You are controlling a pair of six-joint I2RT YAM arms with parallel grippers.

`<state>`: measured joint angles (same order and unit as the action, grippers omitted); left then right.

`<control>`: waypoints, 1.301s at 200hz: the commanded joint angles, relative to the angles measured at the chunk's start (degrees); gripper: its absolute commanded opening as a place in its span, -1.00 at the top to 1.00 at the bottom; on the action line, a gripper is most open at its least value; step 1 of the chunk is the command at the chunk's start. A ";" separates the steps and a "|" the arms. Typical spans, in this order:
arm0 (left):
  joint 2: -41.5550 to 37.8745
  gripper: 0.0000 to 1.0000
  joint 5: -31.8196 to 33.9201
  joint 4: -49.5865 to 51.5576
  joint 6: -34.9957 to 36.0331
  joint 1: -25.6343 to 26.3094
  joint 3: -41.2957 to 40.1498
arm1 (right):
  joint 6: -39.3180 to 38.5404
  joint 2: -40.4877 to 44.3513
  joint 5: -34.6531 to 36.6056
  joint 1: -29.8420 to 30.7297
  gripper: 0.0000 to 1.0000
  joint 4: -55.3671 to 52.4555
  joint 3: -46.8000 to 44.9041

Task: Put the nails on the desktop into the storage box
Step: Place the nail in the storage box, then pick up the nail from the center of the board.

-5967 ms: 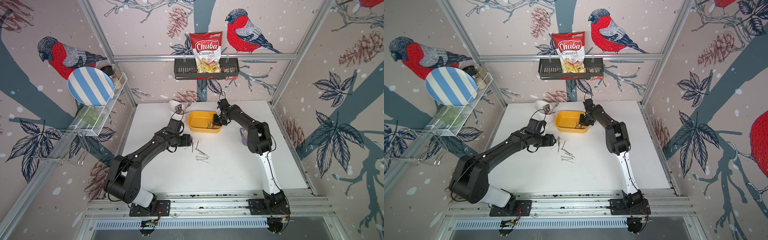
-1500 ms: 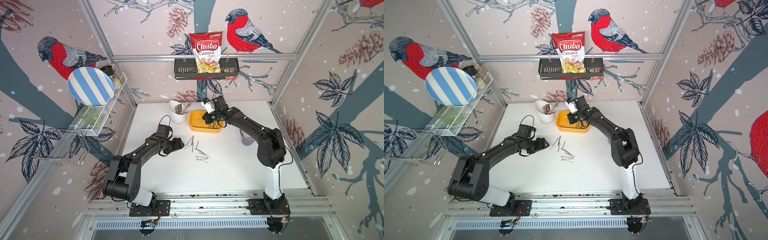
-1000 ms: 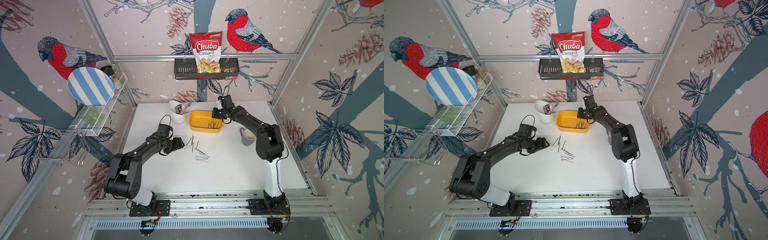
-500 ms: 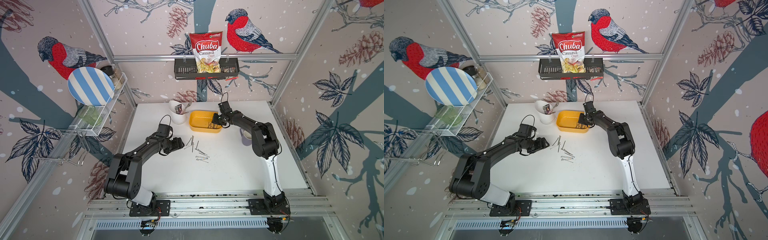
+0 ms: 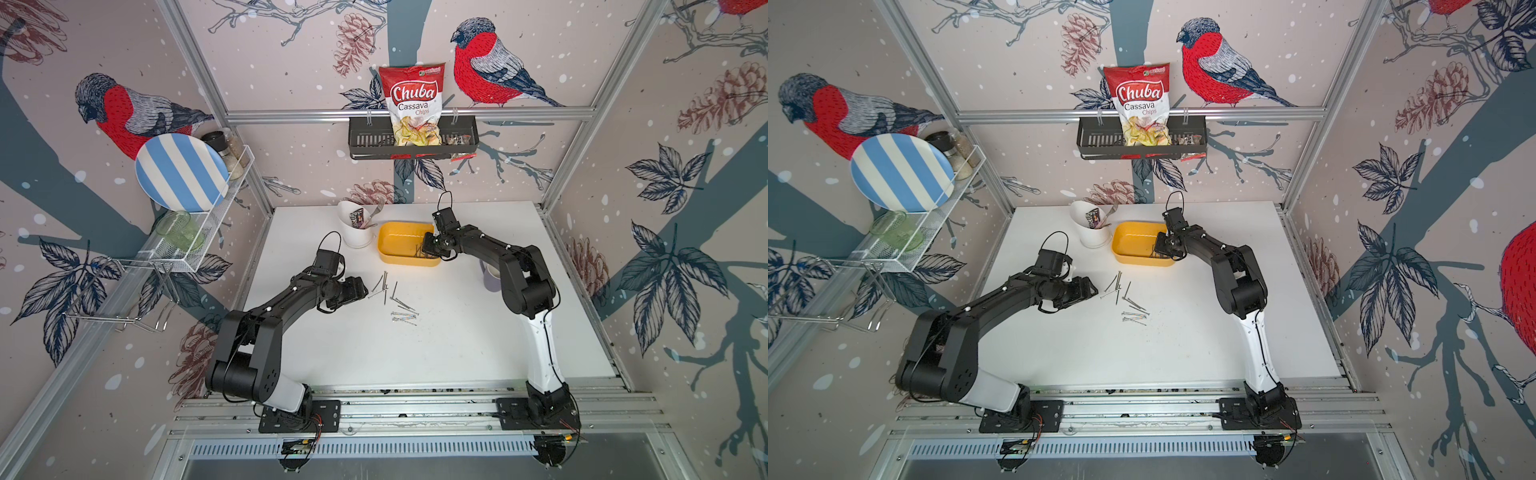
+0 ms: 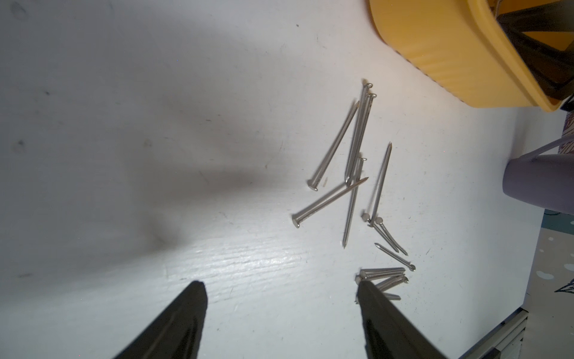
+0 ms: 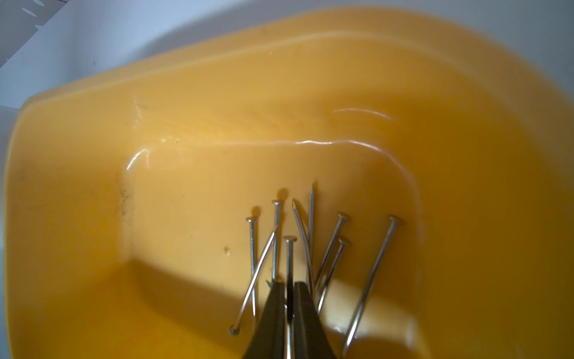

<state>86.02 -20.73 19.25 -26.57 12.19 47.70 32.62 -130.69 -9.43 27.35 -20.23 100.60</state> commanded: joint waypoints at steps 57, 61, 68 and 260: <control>3.00 -0.56 7.57 1.94 3.70 4.02 4.70 | -6.46 9.28 2.73 2.15 0.39 -2.94 0.89; 3.66 -0.55 8.19 2.15 4.02 4.34 5.38 | -6.98 10.13 2.82 2.32 0.39 -2.91 0.56; 4.83 -0.54 9.06 2.47 4.87 4.97 6.53 | -7.97 11.63 2.86 2.52 0.39 -2.63 -0.18; 21.65 -0.28 14.69 8.72 18.20 9.19 20.89 | -18.29 47.44 2.31 0.17 0.20 23.44 -31.71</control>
<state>107.26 -5.65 27.24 -10.02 20.93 68.45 17.74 -86.52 -8.51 27.35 -5.80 71.90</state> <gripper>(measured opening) 0.647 0.374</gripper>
